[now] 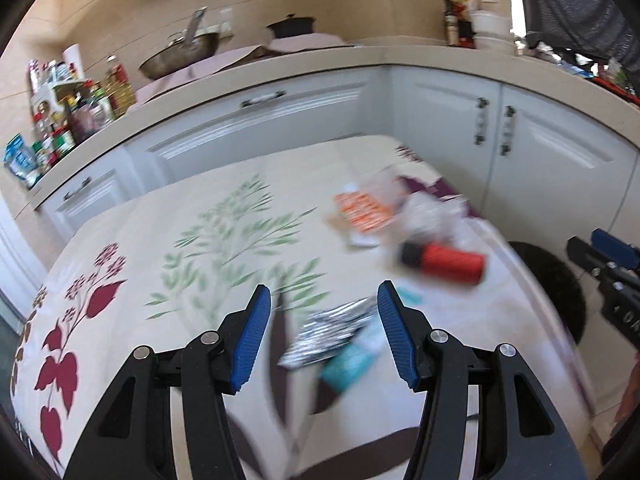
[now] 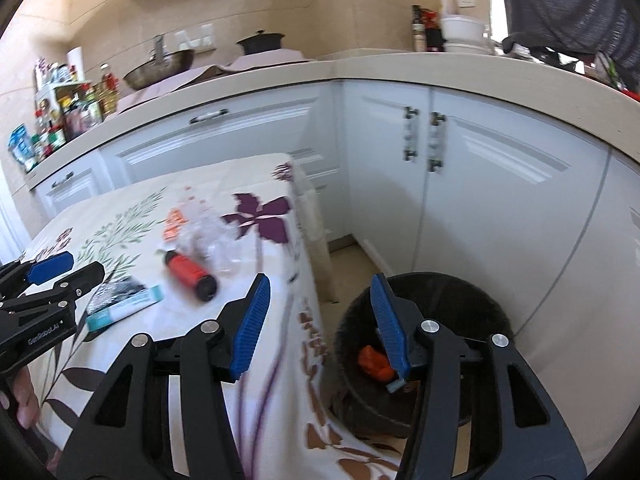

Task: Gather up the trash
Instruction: 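Return both tools to the table and grasp the silver foil wrapper with the left gripper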

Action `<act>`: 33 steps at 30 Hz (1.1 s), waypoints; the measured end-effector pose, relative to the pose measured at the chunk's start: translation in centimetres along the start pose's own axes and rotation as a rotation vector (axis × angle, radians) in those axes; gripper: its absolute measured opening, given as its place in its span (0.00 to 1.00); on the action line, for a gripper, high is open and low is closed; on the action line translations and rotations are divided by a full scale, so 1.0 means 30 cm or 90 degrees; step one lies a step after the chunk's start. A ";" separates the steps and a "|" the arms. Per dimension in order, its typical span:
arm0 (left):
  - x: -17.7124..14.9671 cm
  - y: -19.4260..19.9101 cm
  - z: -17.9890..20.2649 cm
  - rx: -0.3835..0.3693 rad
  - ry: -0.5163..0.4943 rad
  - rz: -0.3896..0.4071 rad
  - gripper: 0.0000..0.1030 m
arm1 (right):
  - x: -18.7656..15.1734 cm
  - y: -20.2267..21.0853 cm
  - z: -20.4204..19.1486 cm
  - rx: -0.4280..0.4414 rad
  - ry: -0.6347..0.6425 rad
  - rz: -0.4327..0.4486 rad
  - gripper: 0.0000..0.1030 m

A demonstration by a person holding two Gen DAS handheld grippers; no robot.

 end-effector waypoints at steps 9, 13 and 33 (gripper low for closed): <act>-0.081 -0.069 -0.104 -0.010 -0.013 -0.032 0.53 | -0.006 -0.048 -0.133 0.020 0.039 -0.025 0.50; -0.106 -0.086 -0.086 -0.031 -0.034 -0.041 0.53 | -0.011 -0.061 -0.151 0.022 0.044 -0.032 0.50; -0.090 -0.101 0.050 -0.121 -0.094 -0.050 0.53 | -0.009 -0.086 -0.156 0.032 0.044 -0.042 0.50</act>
Point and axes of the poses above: each gripper's, at about its wrist camera, not at the fingertips, and y roughly against the way its jaws point, z to its right, x to its top, the point moved 9 cm from there along -y, roughly the way its jaws point, and after that the axes turned 12 degrees about x, right-handed, at the moved point
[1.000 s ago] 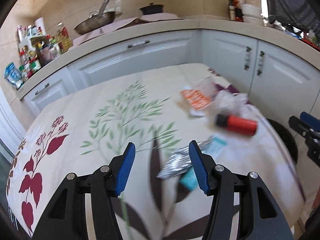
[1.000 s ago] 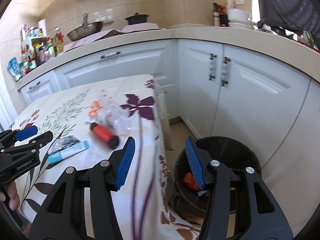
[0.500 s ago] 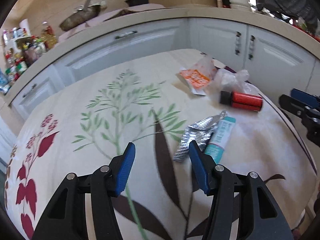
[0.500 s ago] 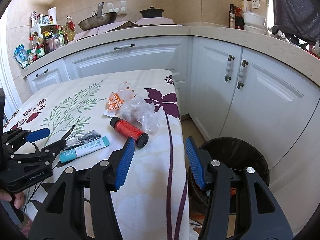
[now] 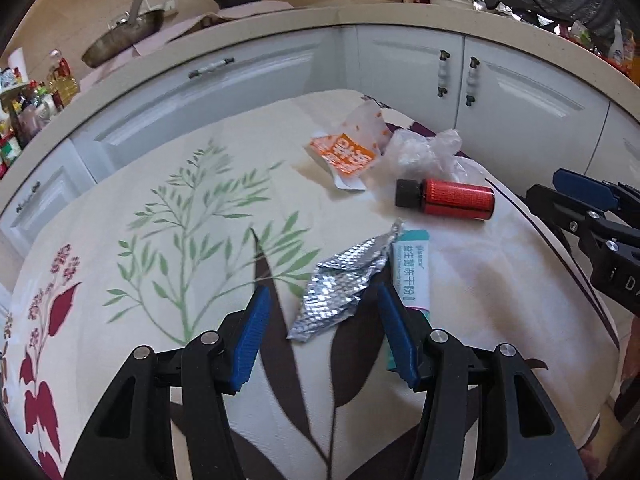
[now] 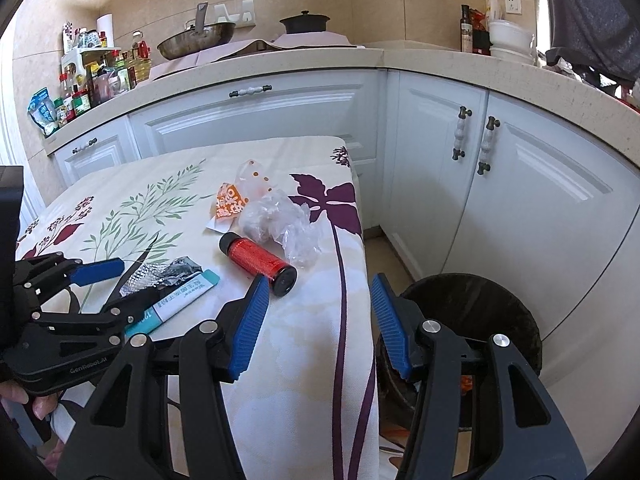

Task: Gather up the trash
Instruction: 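Return both tools to the table and grasp the silver foil wrapper with the left gripper, then grasp the red bottle with the right gripper while the left gripper holds the foil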

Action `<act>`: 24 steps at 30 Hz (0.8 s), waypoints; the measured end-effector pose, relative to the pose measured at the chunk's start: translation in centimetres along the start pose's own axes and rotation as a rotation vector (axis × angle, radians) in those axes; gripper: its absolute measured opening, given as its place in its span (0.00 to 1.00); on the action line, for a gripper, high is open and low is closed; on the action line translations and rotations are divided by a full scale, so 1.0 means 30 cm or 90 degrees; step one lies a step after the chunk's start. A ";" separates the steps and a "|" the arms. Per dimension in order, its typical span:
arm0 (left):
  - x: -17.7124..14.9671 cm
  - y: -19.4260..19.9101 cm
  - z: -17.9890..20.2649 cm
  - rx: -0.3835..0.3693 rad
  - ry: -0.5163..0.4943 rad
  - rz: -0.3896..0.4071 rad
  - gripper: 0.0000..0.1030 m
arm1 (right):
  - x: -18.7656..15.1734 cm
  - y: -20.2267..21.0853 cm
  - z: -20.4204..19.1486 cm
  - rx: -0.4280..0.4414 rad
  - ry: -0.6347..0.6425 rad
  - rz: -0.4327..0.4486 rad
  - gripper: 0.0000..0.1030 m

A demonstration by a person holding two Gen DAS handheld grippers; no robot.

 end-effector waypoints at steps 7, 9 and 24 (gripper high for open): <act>-0.004 0.011 0.031 -0.004 -0.025 0.007 0.30 | 0.026 -0.031 -0.010 0.013 0.014 -0.008 0.50; -0.005 0.015 0.031 0.005 -0.025 0.011 0.29 | 0.032 -0.044 -0.018 0.018 0.018 -0.013 0.50; -0.053 0.010 -0.234 0.107 0.106 -0.024 0.29 | 0.012 -0.149 -0.069 0.042 0.044 -0.096 0.50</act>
Point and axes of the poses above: each gripper's, at about its wrist camera, not at the fingertips, and y roughly against the way its jaws point, z to its right, x to its top, the point moved 9 cm from there along -y, roughly the way its jaws point, and after that the axes turned 12 degrees about x, right-handed, at the moved point
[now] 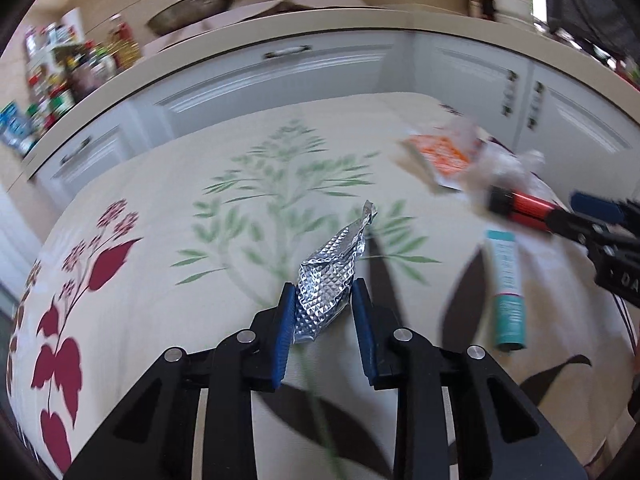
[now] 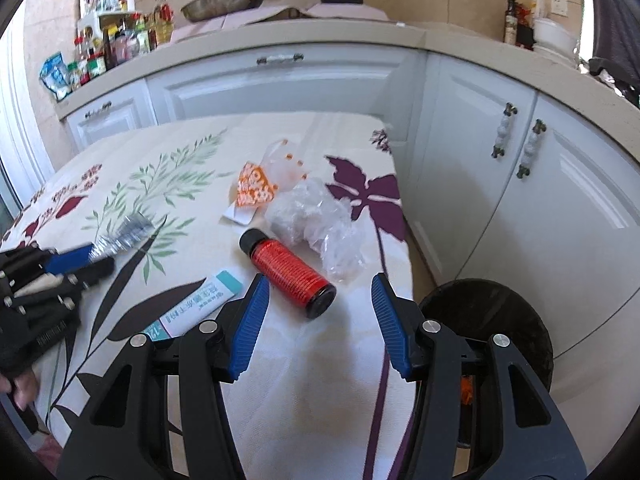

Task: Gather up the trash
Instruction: 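Grasp the red bottle with the right gripper while the left gripper holds the foil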

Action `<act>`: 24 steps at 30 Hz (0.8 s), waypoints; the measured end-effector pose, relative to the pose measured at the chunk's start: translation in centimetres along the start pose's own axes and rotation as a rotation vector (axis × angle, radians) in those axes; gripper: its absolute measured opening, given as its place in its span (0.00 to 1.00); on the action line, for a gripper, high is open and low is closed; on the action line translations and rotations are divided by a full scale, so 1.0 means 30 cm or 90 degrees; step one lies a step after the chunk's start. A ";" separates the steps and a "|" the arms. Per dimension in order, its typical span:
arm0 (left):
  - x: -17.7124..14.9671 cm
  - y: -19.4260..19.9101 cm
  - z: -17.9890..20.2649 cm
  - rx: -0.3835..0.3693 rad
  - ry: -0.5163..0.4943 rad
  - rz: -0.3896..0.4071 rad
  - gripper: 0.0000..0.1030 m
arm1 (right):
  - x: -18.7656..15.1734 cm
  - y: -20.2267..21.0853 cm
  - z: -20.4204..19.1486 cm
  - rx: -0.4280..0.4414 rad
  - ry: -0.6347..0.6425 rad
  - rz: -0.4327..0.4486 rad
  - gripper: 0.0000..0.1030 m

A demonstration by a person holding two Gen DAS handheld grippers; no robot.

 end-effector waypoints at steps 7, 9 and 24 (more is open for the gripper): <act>-0.002 -0.018 -0.107 0.038 0.049 -0.006 0.29 | 0.014 -0.024 -0.015 0.005 0.013 -0.025 0.50; -0.006 -0.020 -0.127 0.044 0.057 -0.008 0.29 | 0.015 -0.039 -0.026 0.008 0.021 -0.037 0.48; -0.030 -0.025 -0.167 0.042 0.071 -0.016 0.29 | -0.003 -0.059 -0.090 0.021 0.040 -0.061 0.47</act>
Point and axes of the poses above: each gripper's, at about its wrist camera, not at the fingertips, and y roughly against the way its jaws point, z to its right, x to its top, the point moved 9 cm from there along -y, roughly the way its jaws point, and after that the axes turned 12 degrees about x, right-handed, at the moved point
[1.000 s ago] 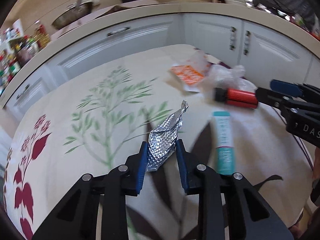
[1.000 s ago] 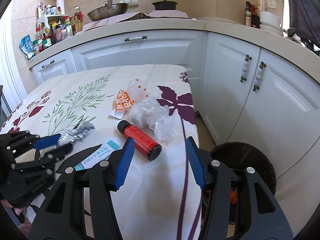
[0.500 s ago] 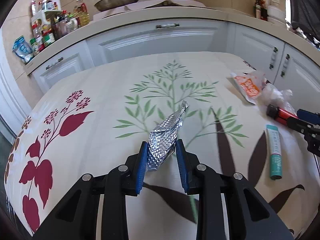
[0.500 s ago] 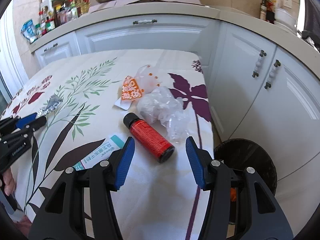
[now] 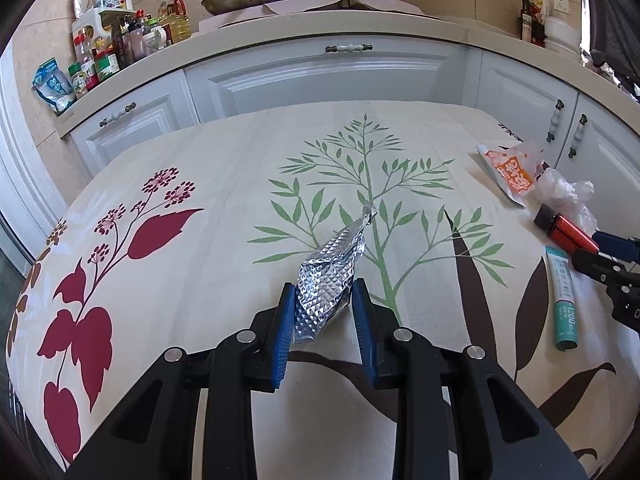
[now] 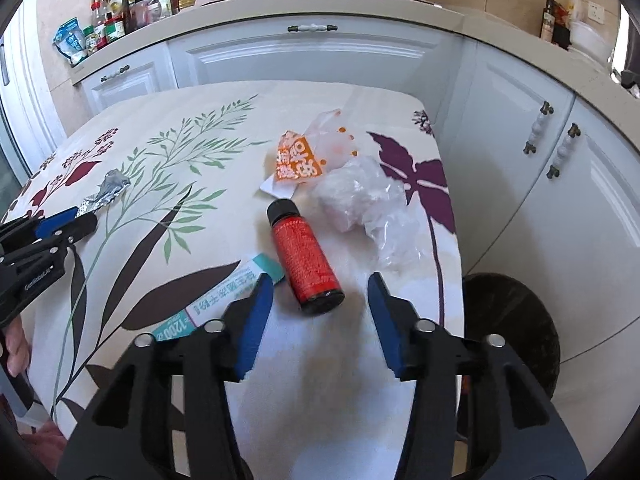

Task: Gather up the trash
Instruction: 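Grasp the red bottle with the right gripper while the left gripper holds the foil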

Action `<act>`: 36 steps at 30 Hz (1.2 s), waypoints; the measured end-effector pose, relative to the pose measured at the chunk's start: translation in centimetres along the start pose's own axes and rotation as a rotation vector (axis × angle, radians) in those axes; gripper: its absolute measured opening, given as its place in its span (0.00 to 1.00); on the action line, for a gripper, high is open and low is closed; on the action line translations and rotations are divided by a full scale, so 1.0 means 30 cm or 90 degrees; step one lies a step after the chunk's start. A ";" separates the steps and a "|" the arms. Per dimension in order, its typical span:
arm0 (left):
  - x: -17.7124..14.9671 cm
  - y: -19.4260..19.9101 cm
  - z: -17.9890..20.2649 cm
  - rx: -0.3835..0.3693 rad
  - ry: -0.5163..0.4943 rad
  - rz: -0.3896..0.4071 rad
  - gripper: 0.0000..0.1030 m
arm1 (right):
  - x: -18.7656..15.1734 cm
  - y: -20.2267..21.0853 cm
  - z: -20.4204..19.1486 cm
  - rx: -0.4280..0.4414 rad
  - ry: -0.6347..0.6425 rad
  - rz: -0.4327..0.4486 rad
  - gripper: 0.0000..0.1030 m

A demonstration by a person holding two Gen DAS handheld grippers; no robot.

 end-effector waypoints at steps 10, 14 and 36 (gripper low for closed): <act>0.000 0.007 0.000 -0.004 0.002 0.007 0.29 | 0.004 -0.018 -0.028 0.013 0.010 -0.007 0.24; -0.007 0.008 0.006 -0.004 0.000 0.005 0.29 | -0.010 0.005 -0.031 0.016 0.003 0.009 0.24; -0.002 0.035 0.001 0.014 0.004 0.020 0.29 | -0.041 0.036 -0.008 0.021 -0.035 0.036 0.34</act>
Point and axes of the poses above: each gripper's, at about its wrist camera, not at the fingertips, and y roughly against the way its jaws point, z to its right, x to its top, the point moved 9 cm from there along -y, roughly the way its jaws point, and after that the axes turned 12 degrees about x, right-handed, at the moved point
